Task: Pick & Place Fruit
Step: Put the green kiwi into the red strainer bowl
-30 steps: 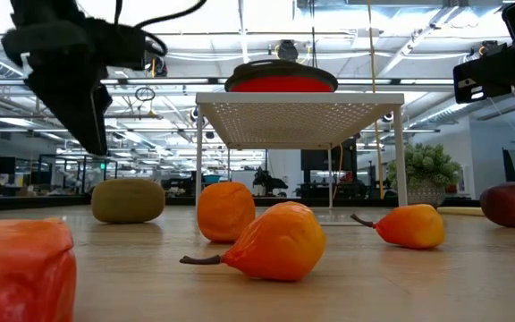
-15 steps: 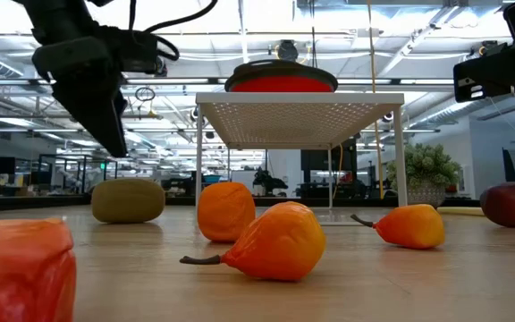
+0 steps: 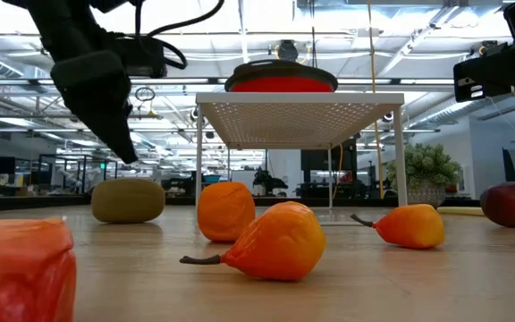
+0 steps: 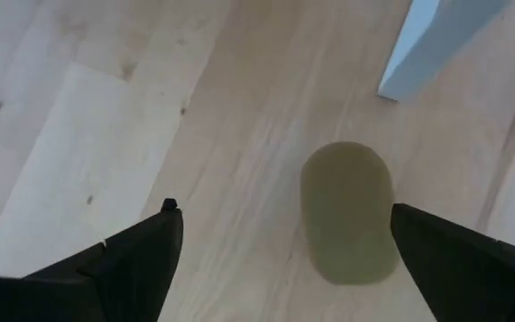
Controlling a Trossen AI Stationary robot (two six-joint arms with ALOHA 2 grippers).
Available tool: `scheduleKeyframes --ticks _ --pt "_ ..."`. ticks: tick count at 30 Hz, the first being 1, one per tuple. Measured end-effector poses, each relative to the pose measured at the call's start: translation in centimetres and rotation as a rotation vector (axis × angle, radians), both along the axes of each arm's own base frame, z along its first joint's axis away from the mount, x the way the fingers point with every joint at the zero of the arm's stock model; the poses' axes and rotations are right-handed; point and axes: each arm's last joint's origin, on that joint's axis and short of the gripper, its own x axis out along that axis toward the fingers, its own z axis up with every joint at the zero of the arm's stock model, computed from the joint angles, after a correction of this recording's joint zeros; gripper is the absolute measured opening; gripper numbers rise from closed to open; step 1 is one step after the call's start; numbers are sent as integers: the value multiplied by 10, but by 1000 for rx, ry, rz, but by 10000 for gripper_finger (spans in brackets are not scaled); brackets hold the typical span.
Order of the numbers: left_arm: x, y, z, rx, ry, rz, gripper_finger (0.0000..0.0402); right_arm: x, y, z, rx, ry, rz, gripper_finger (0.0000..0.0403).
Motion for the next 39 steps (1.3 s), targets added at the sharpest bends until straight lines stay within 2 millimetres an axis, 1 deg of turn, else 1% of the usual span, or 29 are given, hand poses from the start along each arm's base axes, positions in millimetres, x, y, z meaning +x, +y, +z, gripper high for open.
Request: scheduleKeyframes --ticks 9,12,18,30,35,39 --pt "9 -5 -21 17 54 -4 382 0 0 0 -2 6 0 0" --pt "10 -5 -29 28 87 -5 382 0 0 0 -2 5 0 0" --pt "13 -7 -37 11 106 -12 382 0 0 0 -2 5 0 0" --pt "14 -7 -37 10 104 -13 350 1 0 0 -1 2 -1 0" --pt "15 -7 -38 7 96 -13 326 1 0 0 -1 1 0 0" --pt "15 -8 -43 -13 80 -18 302 1 0 0 0 1 0 0"
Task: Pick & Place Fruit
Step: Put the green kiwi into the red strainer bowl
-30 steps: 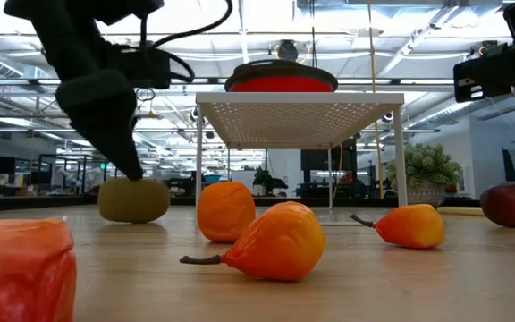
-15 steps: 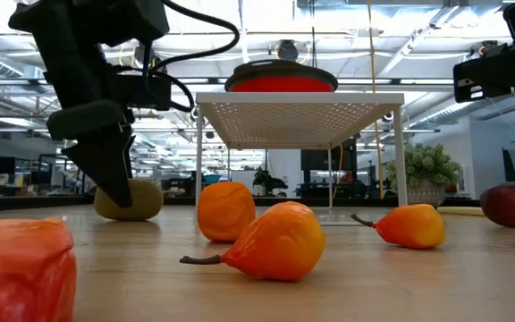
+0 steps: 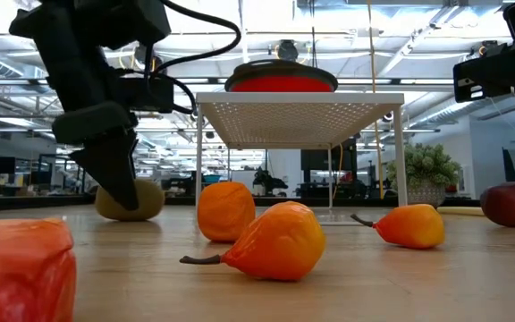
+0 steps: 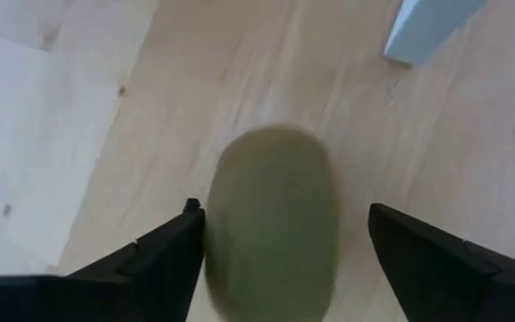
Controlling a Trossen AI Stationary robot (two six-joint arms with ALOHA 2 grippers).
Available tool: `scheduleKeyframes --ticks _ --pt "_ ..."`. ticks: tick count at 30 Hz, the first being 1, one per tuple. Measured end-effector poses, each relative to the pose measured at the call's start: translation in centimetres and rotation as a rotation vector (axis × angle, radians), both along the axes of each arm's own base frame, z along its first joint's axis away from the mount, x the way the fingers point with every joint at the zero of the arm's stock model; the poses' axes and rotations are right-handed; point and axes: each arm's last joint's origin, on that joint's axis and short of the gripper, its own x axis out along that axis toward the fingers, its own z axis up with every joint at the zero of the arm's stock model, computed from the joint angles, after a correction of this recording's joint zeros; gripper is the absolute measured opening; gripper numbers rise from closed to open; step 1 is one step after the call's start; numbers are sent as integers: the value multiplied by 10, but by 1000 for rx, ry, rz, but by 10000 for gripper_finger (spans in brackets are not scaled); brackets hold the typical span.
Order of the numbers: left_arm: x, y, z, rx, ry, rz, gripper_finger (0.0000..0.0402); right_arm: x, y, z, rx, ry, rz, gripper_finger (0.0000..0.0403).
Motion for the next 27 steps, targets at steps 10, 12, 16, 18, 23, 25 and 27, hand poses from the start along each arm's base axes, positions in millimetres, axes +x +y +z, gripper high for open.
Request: scheduleKeyframes --ticks 10,12,16,18,23,25,27 --pt "0 -1 -2 -29 4 -5 223 0 0 0 1 -3 0 0" --pt "-1 -1 -2 -27 9 -5 201 0 0 0 1 -3 0 0" --pt "-5 0 -3 -21 44 14 167 0 0 0 1 -3 0 0" --pt "-7 1 -3 -13 65 33 167 0 0 0 1 -3 0 0" --pt "-16 4 3 0 111 90 188 0 0 0 1 -3 0 0" --pt "-18 5 10 12 114 107 193 0 0 0 1 -3 0 0" --pt "-21 6 19 31 105 128 189 0 0 0 1 -3 0 0"
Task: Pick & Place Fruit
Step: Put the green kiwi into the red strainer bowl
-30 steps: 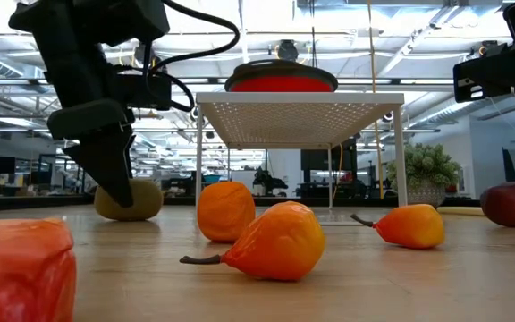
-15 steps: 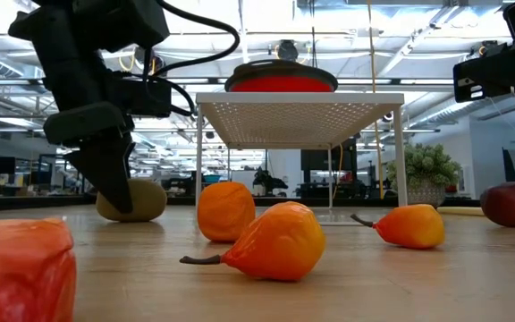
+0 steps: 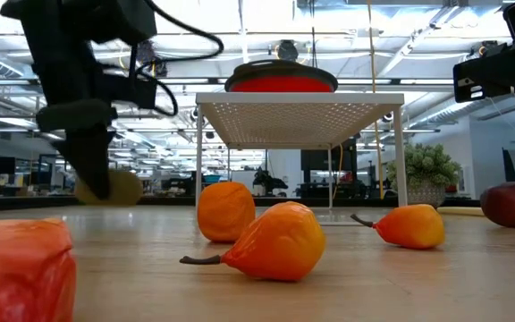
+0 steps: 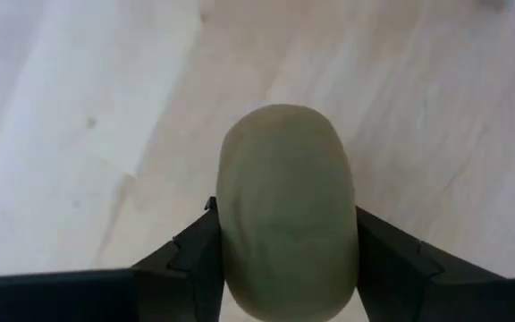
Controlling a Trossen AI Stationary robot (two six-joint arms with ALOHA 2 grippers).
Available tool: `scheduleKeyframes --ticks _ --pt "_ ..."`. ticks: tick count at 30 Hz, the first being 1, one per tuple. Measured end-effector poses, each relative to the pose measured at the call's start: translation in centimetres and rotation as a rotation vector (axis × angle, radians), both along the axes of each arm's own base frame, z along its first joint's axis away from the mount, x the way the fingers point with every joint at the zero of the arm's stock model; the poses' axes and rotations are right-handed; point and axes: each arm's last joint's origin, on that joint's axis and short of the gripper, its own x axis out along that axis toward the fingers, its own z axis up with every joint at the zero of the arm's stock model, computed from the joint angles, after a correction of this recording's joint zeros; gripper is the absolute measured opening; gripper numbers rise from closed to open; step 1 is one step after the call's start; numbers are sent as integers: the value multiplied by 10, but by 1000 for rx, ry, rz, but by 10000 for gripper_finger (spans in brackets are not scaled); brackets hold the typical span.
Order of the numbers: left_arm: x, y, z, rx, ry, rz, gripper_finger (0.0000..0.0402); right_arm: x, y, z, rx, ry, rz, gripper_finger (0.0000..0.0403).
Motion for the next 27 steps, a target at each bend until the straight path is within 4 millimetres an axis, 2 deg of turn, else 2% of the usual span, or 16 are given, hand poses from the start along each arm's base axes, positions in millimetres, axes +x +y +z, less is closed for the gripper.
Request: scheduleKeyframes --ticks 5,13,18,22,27 --pt "-9 3 20 0 -58 30 168 0 0 0 0 0 0 0" --pt "-26 7 52 9 -200 85 188 0 0 0 0 0 0 0" --pt "-35 6 70 11 -320 90 176 0 0 0 0 0 0 0" --pt "-37 1 86 7 -453 37 173 0 0 0 0 0 0 0" --pt "-33 -9 105 0 -618 -102 187 0 0 0 0 0 0 0"
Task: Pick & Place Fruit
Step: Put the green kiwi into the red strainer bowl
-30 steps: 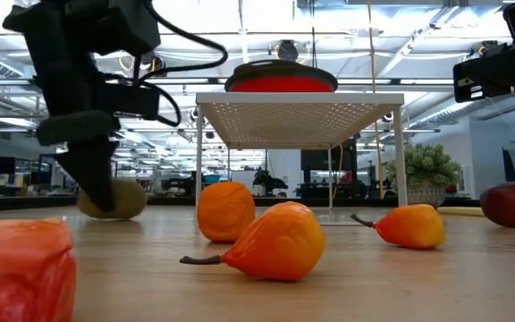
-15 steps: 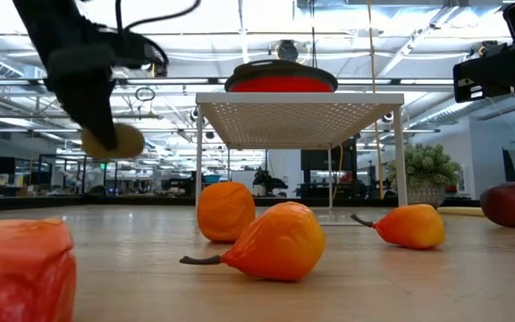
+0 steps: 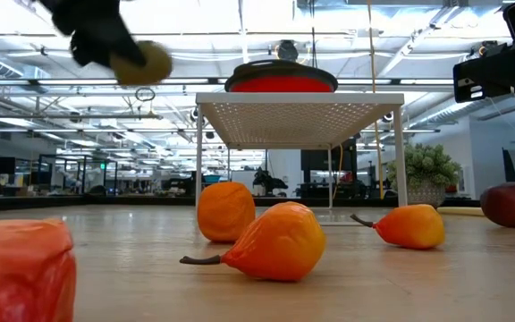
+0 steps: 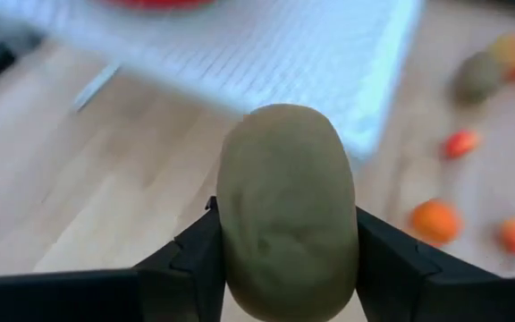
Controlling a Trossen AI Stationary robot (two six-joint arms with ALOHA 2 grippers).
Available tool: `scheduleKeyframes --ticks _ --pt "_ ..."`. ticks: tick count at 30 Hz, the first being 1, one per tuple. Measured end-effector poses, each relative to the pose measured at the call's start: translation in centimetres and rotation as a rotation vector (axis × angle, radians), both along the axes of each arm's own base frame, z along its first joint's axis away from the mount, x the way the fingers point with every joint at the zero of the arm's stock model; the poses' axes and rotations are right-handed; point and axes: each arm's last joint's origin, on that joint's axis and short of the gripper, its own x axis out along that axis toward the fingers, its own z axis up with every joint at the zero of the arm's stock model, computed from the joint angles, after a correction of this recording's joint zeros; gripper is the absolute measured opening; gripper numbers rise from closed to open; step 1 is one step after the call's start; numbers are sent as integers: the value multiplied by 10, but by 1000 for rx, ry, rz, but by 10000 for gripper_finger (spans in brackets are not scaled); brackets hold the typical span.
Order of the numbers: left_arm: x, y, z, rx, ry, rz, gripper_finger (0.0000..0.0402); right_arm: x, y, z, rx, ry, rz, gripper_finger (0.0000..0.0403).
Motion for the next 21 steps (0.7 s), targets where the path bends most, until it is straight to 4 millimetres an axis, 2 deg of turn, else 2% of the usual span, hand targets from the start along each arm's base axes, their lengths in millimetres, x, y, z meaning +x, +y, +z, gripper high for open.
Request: scheduleKeyframes --ticks 8,12,21 --pt "10 -18 22 116 -213 -252 176 0 0 0 0 0 0 0" --pt "13 -26 33 141 -321 -389 183 0 0 0 0 0 0 0" --pt "15 -40 56 224 -569 -707 178 0 0 0 0 0 0 0"
